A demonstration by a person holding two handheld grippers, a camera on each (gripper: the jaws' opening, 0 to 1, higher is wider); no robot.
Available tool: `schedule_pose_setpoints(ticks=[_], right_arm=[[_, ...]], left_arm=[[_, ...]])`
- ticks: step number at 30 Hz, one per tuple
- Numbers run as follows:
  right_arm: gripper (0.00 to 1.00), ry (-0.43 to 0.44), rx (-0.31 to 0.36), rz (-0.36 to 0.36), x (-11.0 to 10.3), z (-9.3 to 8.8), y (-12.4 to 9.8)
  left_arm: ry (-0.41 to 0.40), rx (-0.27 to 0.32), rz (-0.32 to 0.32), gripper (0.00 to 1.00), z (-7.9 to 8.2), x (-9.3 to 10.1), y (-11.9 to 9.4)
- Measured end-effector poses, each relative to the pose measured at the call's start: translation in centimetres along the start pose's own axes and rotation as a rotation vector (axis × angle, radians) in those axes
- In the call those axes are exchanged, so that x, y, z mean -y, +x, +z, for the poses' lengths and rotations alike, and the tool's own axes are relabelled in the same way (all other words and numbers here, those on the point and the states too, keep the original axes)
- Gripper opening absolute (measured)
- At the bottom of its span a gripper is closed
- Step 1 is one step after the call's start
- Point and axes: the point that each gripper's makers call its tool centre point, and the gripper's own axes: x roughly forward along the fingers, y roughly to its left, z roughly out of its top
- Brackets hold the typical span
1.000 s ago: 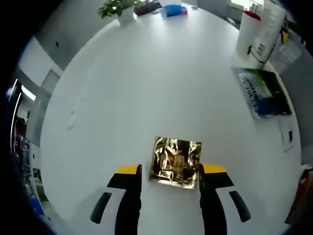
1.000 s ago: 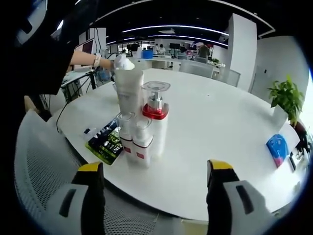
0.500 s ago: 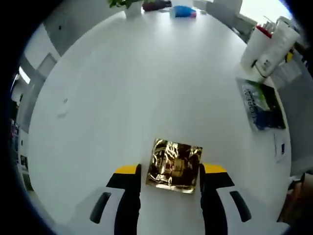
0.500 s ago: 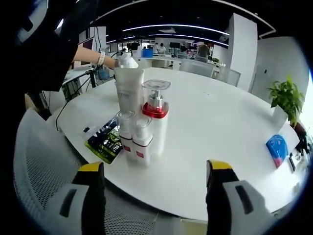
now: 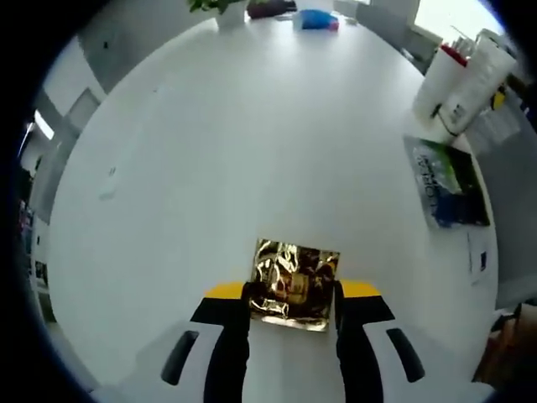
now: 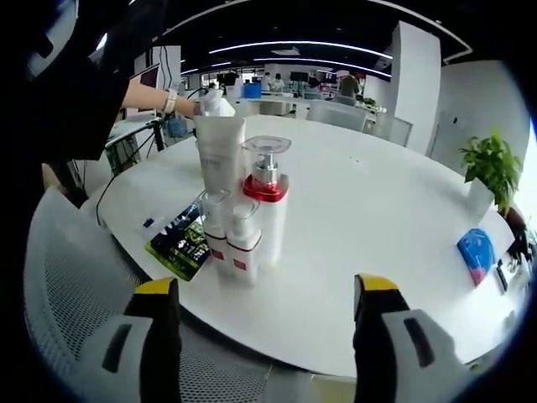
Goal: Arrange the skincare products in the storage area until every visible bottle or jar stands upright without overlapping.
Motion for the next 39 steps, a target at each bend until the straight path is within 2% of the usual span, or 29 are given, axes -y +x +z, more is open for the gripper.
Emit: schedule_pose_setpoints(ticks=[2, 6, 10, 13, 17, 19, 23, 26, 28, 31, 34, 37, 39], right_arm=[[0.86, 0.000, 0.001, 0.004, -0.1, 0.0, 0.0], [0.86, 0.000, 0.004, 0.006, -0.1, 0.1, 0.0], [0.87, -0.004, 0.007, 0.006, -0.1, 0.1, -0.1], [0.87, -0.006, 0.011, 0.006, -0.2, 0.1, -0.1], [0.87, -0.011, 0.009, 0.004, -0.2, 0.1, -0.1], [0.87, -0.013, 0.007, 0.003, -0.2, 0.1, -0.1], [0.87, -0.012, 0.007, 0.003, -0.2, 0.1, -0.1], [0.87, -0.014, 0.000, 0.003, -0.2, 0.0, -0.1], [0.86, -0.015, -0.003, 0.004, -0.2, 0.0, 0.0], [0.86, -0.011, -0.005, 0.002, -0.1, -0.1, 0.0], [0.86, -0.009, -0.008, -0.001, -0.1, -0.1, 0.0], [0.86, -0.007, -0.009, -0.002, 0.0, -0.1, 0.0], [0.86, -0.005, -0.008, -0.004, 0.0, -0.1, 0.0]], left_arm=[[0.020, 0.004, 0.010, 0.36, 0.1, 0.2, -0.1], [0.032, 0.000, 0.017, 0.26, 0.0, 0.8, -0.1], [0.047, 0.004, 0.035, 0.25, -0.1, 0.8, -0.2], [0.063, -0.005, 0.052, 0.31, -0.3, 0.4, -0.4], [0.080, 0.025, 0.063, 0.47, 0.1, -0.5, -0.4], [0.097, 0.027, 0.065, 0.50, 0.3, -0.8, -0.2], [0.099, 0.024, 0.028, 0.44, 0.4, -1.3, 0.2], [0.108, 0.021, 0.019, 0.48, 0.4, -1.9, 0.3], [0.117, 0.020, 0.013, 0.50, 0.8, -1.3, 0.3], [0.117, 0.002, -0.033, 0.49, 0.9, -1.0, 0.5], [0.174, -0.016, -0.077, 0.45, 0.9, -0.5, 0.6], [0.178, -0.022, -0.064, 0.48, 1.2, -1.1, 0.8], [0.178, -0.021, -0.076, 0.48, 1.0, -1.2, 0.8]])
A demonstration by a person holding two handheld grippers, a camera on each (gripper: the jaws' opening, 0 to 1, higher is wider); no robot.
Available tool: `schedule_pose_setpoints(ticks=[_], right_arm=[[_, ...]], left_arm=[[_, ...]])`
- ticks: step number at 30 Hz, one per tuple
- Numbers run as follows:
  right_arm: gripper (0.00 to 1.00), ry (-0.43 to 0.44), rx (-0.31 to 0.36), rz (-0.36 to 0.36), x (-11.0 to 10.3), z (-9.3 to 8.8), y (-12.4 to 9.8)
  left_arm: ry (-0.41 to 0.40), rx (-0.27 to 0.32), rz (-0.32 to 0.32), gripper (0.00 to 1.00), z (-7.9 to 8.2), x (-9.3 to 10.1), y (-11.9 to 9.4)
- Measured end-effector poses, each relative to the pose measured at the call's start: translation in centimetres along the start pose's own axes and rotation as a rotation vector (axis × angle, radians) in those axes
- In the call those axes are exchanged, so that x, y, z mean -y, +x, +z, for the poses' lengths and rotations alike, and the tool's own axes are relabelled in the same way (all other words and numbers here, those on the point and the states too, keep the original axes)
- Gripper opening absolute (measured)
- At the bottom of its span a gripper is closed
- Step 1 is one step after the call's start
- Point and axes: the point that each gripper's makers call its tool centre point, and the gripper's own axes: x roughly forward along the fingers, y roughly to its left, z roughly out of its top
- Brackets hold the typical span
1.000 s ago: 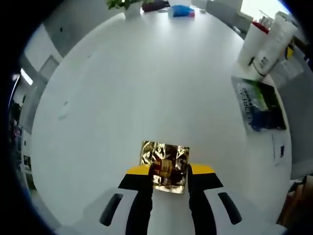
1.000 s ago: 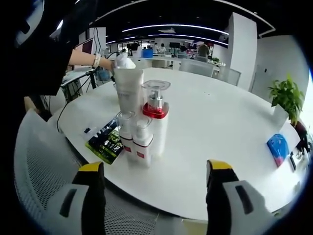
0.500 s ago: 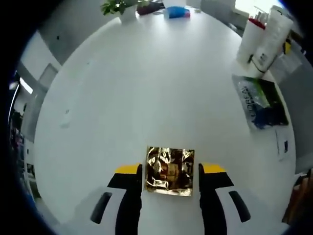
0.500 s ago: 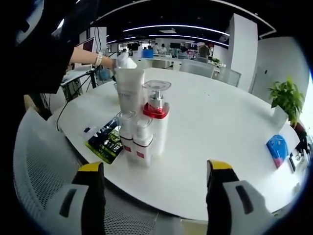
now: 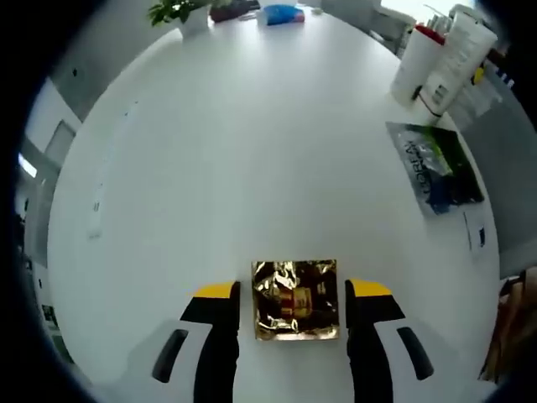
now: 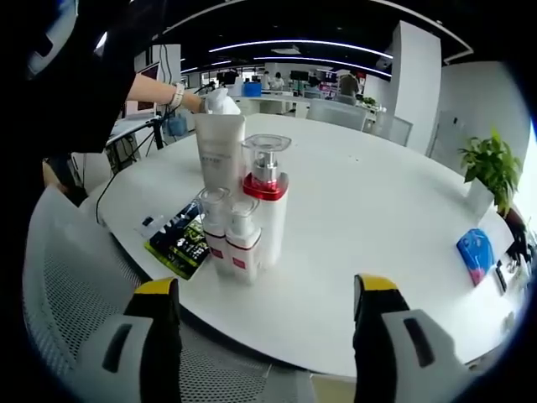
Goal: Arrange the skincare products in the storage area until every visible bottle or jar stands upright without overlapping.
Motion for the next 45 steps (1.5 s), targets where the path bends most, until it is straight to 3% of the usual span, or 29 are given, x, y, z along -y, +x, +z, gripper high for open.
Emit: schedule_pose_setpoints(ticks=[6, 8, 17, 25, 35, 45], right_arm=[[0.86, -0.006, -0.004, 0.001, 0.0, -0.1, 0.0], [0.86, -0.007, -0.004, 0.000, 0.0, -0.1, 0.0], [0.86, -0.009, 0.010, -0.008, 0.2, 0.1, 0.0], [0.87, -0.017, 0.013, -0.007, 0.1, 0.2, -0.1], [0.95, -0.005, 0.031, 0.010, -0.2, 0.5, -0.3], [1.00, -0.002, 0.015, 0.023, -0.4, 0.3, -0.3]], left_arm=[[-0.005, 0.001, 0.004, 0.46, 0.0, 0.1, 0.0], [-0.016, 0.002, 0.007, 0.36, 0.0, 0.1, -0.1], [-0.019, -0.036, 0.009, 0.36, -0.5, 0.8, 0.1], [-0.038, -0.040, 0.017, 0.36, -0.8, 3.0, -0.1], [-0.053, -0.068, 0.044, 0.37, -1.6, 5.8, -0.7], [-0.070, -0.056, 0.060, 0.37, -1.1, 8.6, -1.2]])
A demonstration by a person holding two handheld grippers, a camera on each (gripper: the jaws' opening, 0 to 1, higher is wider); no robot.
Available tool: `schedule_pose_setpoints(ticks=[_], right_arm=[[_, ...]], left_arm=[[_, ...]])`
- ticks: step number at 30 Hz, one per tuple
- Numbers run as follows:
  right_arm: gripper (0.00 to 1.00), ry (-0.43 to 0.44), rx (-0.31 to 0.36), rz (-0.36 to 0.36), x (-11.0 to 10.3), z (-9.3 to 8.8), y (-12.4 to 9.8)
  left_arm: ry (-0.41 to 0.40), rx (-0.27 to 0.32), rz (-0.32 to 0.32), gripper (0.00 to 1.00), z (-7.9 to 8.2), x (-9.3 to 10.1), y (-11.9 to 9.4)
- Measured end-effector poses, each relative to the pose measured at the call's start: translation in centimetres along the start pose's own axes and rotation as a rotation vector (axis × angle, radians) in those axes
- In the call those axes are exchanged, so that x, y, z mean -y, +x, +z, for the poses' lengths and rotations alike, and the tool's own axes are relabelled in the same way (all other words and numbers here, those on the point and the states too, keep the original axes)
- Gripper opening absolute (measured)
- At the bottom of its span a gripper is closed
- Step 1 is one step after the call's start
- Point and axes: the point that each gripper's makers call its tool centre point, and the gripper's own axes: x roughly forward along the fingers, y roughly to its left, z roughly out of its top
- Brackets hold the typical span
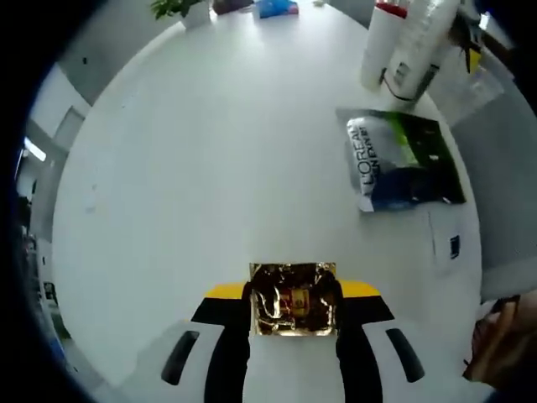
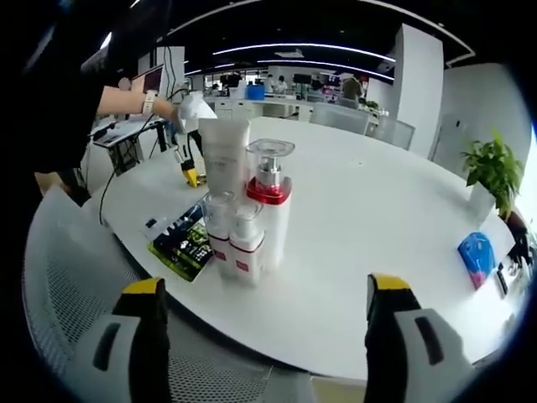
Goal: Arrange the skincare products in the storage area until every visible bottle or jar stands upright without overlapping.
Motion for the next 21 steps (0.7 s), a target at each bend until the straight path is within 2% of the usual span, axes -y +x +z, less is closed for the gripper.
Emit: schedule_pose_setpoints(ticks=[9, 21], right_arm=[[1.00, -0.008, 0.010, 0.003, -0.1, 0.1, -0.1], [1.00, -0.029, -0.008, 0.019, -0.5, -0.2, 0.0]], left_arm=[[-0.037, 0.016, 0.013, 0.37, 0.4, 2.4, -0.5], [-0.068, 0.013, -0.009, 0.36, 0.4, 6.4, 0.4]])
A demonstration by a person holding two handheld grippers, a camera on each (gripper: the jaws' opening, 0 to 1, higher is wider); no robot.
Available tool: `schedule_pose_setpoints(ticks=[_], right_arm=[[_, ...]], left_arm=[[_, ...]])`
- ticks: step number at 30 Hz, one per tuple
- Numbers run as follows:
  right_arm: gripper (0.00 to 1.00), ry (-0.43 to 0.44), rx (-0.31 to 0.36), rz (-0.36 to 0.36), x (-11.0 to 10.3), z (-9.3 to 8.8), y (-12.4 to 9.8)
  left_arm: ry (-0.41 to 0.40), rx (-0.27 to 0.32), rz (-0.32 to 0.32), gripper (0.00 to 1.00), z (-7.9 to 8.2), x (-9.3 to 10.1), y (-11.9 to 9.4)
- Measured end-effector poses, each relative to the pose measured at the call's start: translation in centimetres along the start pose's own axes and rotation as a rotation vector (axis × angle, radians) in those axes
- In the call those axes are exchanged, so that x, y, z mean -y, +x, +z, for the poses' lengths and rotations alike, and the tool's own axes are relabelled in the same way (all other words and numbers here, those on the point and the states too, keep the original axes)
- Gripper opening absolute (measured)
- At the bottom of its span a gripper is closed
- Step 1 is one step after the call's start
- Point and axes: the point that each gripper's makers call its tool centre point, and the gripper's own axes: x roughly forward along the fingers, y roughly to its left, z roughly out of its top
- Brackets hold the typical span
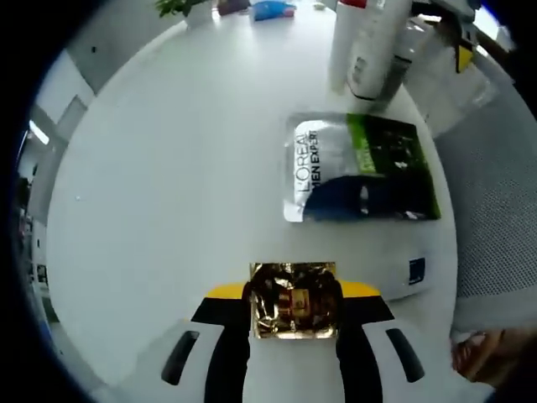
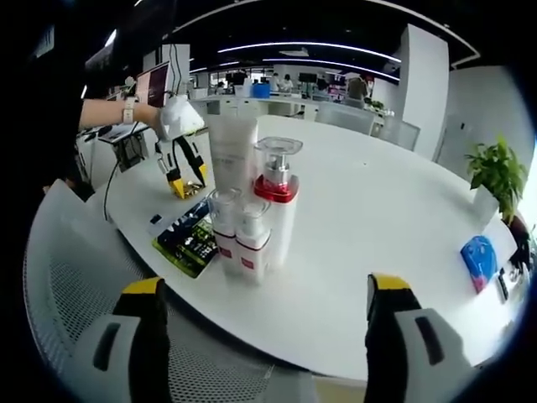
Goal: Arrange the skincare products in the storage area until every visible bottle or jar stands upright without overlapping.
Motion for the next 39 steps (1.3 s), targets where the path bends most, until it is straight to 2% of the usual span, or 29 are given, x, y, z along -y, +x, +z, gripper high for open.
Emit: schedule_pose_setpoints(ticks=[8, 17, 24, 29, 39], right_arm=[[1.00, -0.007, 0.006, 0.003, -0.1, 0.1, 0.0], [1.00, -0.016, 0.016, -0.001, -0.1, 0.2, -0.1], [1.00, -0.024, 0.021, -0.003, -0.2, 0.3, -0.2], [0.99, -0.027, 0.027, -0.003, -0.3, 0.4, -0.2], [0.99, -0.039, 0.032, -0.013, -0.2, 0.4, -0.3]], left_arm=[[-0.005, 0.014, 0.001, 0.36, 0.5, 1.4, -0.1], [0.002, 0.025, -0.014, 0.36, 2.0, 2.3, 0.6], [-0.003, 0.025, -0.002, 0.37, 2.2, 2.2, 0.8], [-0.018, 0.052, 0.004, 0.37, 2.3, 2.4, 0.8], [0.011, 0.085, -0.011, 0.40, 2.5, 2.3, 0.8]])
